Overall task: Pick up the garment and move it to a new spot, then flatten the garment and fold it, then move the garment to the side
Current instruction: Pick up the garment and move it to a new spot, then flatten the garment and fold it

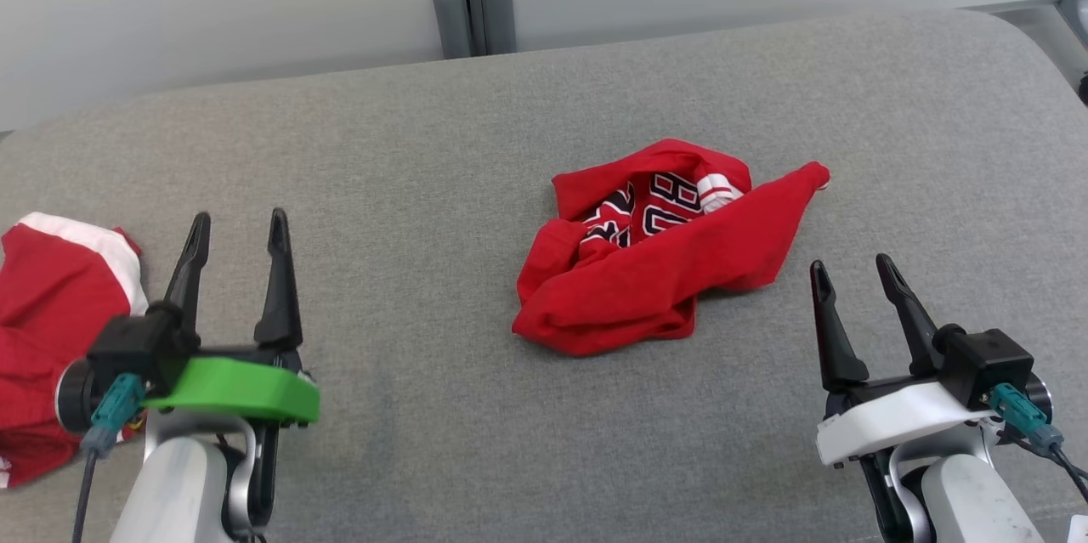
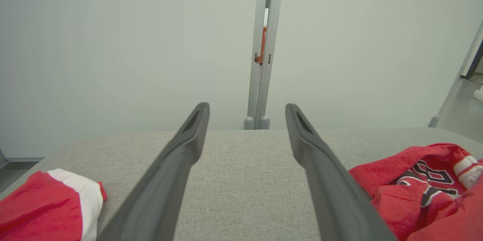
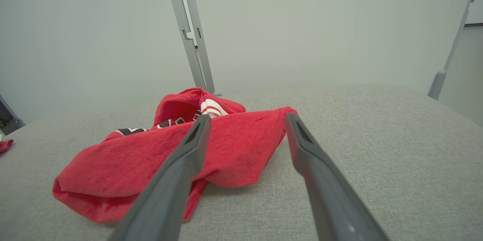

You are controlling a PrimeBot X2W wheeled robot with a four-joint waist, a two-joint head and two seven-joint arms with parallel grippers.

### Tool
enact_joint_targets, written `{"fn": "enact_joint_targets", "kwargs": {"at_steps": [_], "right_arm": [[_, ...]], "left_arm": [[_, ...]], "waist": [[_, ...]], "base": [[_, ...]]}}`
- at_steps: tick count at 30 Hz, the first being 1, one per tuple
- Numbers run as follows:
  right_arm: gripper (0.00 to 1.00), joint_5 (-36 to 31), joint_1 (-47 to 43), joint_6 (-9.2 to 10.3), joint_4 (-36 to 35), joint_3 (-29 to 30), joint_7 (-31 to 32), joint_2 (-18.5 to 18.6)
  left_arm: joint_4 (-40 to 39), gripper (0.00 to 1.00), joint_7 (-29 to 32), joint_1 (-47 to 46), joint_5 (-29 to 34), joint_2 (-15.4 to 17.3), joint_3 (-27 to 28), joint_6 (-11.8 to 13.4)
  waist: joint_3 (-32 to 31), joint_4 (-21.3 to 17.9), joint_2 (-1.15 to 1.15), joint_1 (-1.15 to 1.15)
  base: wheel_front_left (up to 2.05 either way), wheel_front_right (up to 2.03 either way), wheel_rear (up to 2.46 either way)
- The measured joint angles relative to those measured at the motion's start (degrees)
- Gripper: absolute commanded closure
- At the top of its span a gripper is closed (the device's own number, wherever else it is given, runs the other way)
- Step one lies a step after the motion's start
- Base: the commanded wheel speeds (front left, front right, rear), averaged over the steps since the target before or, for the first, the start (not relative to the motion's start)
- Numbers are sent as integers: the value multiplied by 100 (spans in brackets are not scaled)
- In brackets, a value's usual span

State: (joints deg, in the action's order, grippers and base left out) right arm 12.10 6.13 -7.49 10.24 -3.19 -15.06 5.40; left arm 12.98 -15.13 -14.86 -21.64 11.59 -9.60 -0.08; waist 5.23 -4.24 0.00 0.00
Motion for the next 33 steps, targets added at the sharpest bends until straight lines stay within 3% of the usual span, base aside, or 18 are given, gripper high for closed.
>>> {"fn": "enact_joint_targets", "kwargs": {"at_steps": [14,33], "right_arm": [[0,-13,-334,0,25,-46,0,134],[0,-18,-504,0,36,-31,0,136]], "left_arm": [[-338,0,0,1408,407,-416,876,-252],[-316,0,0,1601,836,-686,1260,-499]], "waist": [[-437,261,0,0],[-471,388,0,0]], "base": [[0,0,0],[0,0,0]]}}
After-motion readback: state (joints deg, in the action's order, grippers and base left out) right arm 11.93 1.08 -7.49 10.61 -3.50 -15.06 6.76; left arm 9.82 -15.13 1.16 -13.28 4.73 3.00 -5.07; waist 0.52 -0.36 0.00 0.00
